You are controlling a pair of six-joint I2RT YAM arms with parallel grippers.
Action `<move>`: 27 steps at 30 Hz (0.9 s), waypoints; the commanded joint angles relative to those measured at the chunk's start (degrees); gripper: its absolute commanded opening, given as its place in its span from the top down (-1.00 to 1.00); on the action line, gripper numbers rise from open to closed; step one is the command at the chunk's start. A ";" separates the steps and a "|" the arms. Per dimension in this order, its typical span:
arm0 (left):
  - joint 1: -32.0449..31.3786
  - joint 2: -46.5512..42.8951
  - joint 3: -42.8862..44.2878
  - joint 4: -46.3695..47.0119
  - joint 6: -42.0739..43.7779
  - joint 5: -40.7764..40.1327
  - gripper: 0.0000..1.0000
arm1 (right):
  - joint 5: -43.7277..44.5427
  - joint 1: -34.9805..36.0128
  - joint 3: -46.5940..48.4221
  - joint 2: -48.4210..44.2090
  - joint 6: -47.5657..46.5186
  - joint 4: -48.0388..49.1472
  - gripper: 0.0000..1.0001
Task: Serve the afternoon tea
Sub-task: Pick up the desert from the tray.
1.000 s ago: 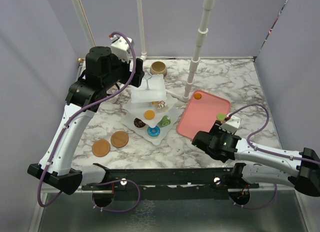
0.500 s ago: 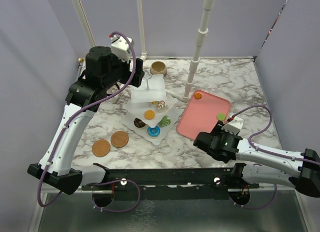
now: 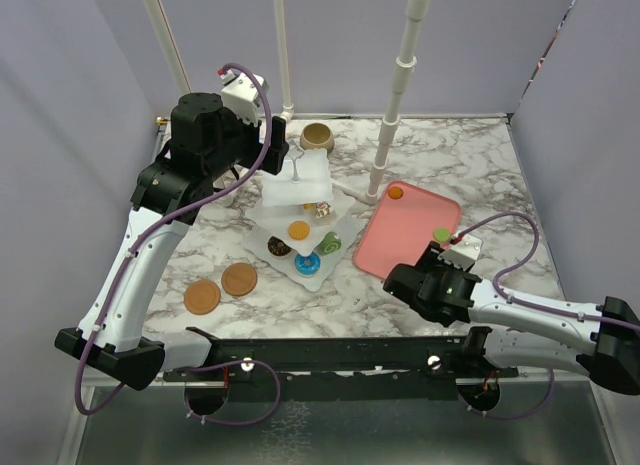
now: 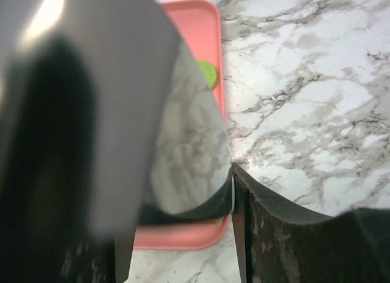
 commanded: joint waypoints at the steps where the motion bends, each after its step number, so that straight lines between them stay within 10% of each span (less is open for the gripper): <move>1: 0.38 -0.75 1.66 -0.40 -0.24 1.08 -0.98 | -3.46 -0.20 -2.59 -0.12 -9.03 15.49 -0.12; 11: 0.39 -1.25 1.87 -0.58 -0.19 0.48 -0.98 | -5.23 -0.91 -1.32 2.08 -26.89 36.98 -0.14; 27: 0.36 -1.52 1.55 -0.66 -0.26 0.88 -0.98 | -5.68 -2.14 -4.22 -2.77 -26.14 30.44 -0.20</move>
